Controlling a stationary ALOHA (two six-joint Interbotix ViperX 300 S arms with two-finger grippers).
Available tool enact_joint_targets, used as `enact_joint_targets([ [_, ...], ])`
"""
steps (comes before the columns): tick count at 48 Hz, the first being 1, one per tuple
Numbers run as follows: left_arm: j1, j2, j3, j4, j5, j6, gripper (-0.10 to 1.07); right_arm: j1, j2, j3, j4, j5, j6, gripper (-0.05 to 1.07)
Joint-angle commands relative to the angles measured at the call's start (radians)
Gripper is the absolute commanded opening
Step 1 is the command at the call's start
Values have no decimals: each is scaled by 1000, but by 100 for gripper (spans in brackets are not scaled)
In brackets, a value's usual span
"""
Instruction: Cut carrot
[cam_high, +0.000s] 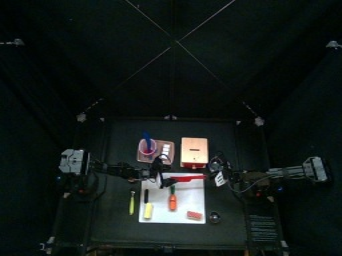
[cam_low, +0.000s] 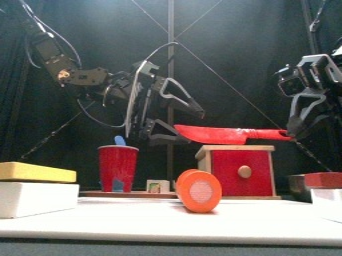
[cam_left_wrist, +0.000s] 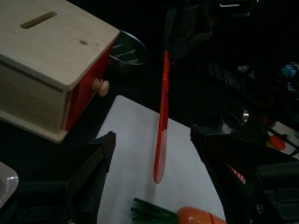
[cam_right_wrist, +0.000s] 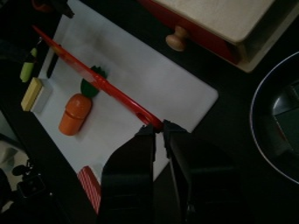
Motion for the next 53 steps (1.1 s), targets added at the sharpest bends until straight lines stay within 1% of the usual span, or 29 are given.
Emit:
enact_joint_targets([
  [1, -17, -2, -25, -3, -11, -12, 99, -2, -2, -18, -2, -6, -2, 46],
  [11, -43, 29, -41, -2, -11, -55, 97, -2, -2, -18, -2, -6, -2, 46],
  [20, -43, 21, -43, -6, -11, -55, 96, -2, -2, -15, -2, -6, 0, 46],
  [26, -41, 28, -40, -6, -6, -55, 93, -2, -2, -15, -2, -6, 3, 46],
  [34, -37, 26, -41, -6, -6, -54, 77, -2, -2, -15, -2, -6, 3, 46],
  [42, -35, 25, -38, -6, 3, -54, 56, -2, -2, -14, -2, -6, 3, 46],
  [50, -35, 20, -38, -5, 17, -49, 40, 0, -2, -9, -2, -6, 5, 46],
  [53, -35, 20, -37, -5, 21, -48, 37, 6, -2, -11, 3, -9, 2, 46],
])
